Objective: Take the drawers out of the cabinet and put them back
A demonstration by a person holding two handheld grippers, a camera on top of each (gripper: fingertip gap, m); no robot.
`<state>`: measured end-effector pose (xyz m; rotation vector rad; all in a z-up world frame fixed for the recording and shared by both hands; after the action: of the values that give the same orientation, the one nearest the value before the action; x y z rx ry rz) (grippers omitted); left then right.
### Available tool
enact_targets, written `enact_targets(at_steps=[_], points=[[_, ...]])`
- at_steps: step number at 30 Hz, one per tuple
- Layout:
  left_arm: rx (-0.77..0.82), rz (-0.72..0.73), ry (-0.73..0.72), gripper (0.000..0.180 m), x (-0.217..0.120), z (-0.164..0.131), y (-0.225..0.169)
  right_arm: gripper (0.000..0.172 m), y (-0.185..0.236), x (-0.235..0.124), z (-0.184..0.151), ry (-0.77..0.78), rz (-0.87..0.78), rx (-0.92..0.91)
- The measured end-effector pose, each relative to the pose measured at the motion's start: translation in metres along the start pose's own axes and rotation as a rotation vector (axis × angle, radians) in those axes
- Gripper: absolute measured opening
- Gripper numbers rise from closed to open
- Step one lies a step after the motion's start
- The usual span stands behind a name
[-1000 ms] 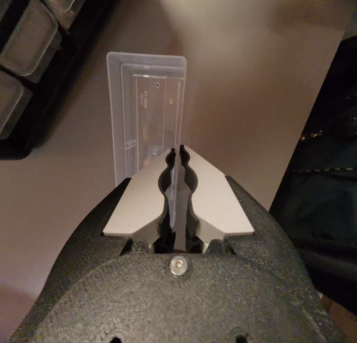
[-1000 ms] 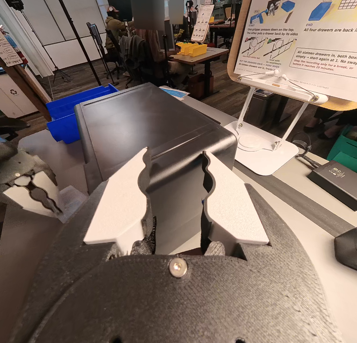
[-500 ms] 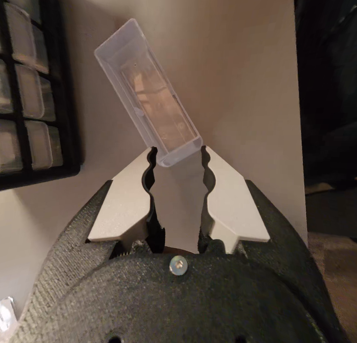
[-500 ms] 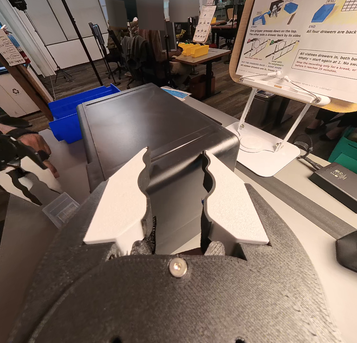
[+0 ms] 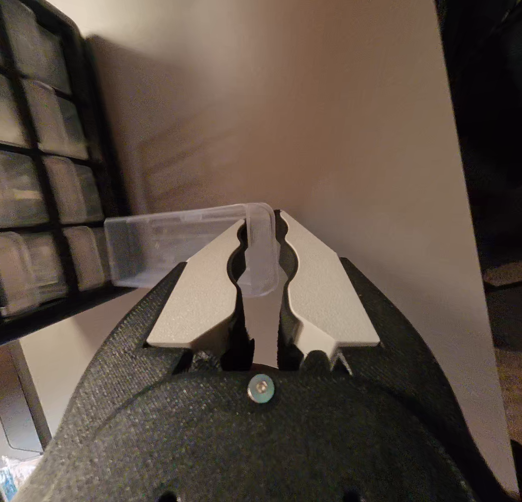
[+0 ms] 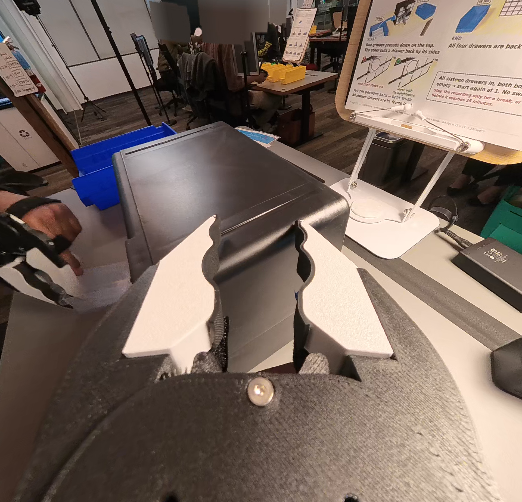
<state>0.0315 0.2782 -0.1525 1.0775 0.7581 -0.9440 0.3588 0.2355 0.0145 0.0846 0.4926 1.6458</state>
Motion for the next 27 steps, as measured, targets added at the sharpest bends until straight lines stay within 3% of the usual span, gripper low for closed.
enact_targets(at_steps=[7,11,19,27], points=[[-0.064,0.102,-0.137,0.016,-0.035,0.048,0.034,0.055,0.000,0.000,0.000,-0.001,-0.002,-0.001],[-0.113,0.121,-0.144,0.016,-0.049,0.067,0.056,0.055,0.001,0.000,0.000,0.000,-0.003,-0.002],[-0.177,0.071,-0.042,0.016,-0.052,0.062,0.082,0.055,0.004,0.000,0.000,0.004,0.007,-0.007],[-0.225,-0.055,-0.052,0.016,-0.062,0.064,0.096,0.055,0.005,-0.001,0.001,0.004,0.014,-0.008]])
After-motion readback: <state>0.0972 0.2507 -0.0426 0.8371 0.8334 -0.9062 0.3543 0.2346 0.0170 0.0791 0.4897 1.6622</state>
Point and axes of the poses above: each gripper's, where its closed fingertips meet, x out along the fingers, z out of its top, y = z × x across the jaws, the point moved 3 cm from there along -x, back along the fingers, and after that the axes turned 15 degrees about x, right-handed, at the moved point
